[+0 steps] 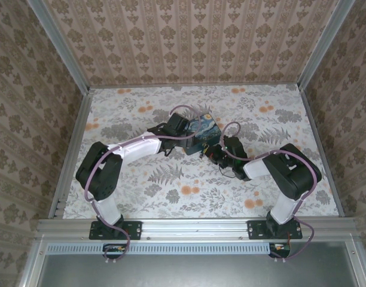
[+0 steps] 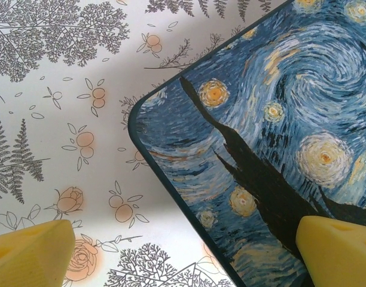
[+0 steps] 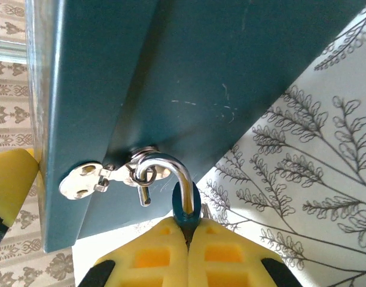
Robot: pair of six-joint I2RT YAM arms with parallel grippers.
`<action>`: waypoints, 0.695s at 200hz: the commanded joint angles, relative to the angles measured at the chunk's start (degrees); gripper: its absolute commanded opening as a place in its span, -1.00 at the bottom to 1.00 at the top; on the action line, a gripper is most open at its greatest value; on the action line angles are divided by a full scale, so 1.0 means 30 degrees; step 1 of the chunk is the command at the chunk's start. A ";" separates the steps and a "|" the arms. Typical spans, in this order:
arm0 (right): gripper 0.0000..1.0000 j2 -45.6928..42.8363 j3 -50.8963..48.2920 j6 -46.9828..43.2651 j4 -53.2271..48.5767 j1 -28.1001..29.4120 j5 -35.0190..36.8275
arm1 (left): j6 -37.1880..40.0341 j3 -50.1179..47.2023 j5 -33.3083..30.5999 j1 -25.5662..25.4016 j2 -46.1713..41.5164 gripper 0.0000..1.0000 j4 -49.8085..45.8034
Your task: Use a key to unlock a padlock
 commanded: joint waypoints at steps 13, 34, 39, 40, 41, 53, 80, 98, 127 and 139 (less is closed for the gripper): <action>-1.00 -0.0214 0.0208 0.0243 0.0160 -0.0572 0.0545 | 0.0024 -0.0871 -0.0152 -0.0119 0.1171 1.00 -0.1680; -1.00 -0.0278 0.0449 -0.0119 -0.0489 -0.1033 0.0462 | 0.0066 -0.0889 -0.0152 -0.0120 0.1299 1.00 -0.1770; -1.00 -0.0300 0.0491 -0.0201 -0.0633 -0.1129 0.0439 | 0.0092 -0.0892 -0.0152 -0.0100 0.1343 1.00 -0.1771; -1.00 -0.0295 0.0516 -0.0210 -0.0662 -0.1140 0.0432 | 0.0091 -0.0909 -0.0152 -0.0097 0.1349 1.00 -0.1771; -1.00 -0.0307 0.0529 -0.0243 -0.0691 -0.1175 0.0414 | 0.0090 -0.0917 -0.0152 -0.0095 0.1352 1.00 -0.1771; -1.00 -0.0356 0.0776 -0.0488 -0.1064 -0.1446 0.0297 | 0.0137 -0.0919 -0.0072 -0.0120 0.1405 1.00 -0.1771; -1.00 -0.0260 0.1739 -0.1424 -0.2241 -0.1838 -0.0152 | 0.0215 -0.0811 0.0082 -0.0112 0.1697 1.00 -0.1801; -1.00 -0.0246 0.2550 -0.2475 -0.3790 -0.1976 -0.0247 | 0.0240 -0.0771 0.0146 -0.0120 0.1823 1.00 -0.1888; -1.00 -0.0293 0.3306 -0.4053 -0.5919 -0.2344 -0.0073 | 0.0290 -0.0735 0.0251 -0.0120 0.1939 1.00 -0.1981; -1.00 -0.0318 0.3466 -0.4542 -0.6573 -0.2609 -0.0059 | 0.0269 -0.0728 0.0290 -0.0098 0.1995 1.00 -0.2031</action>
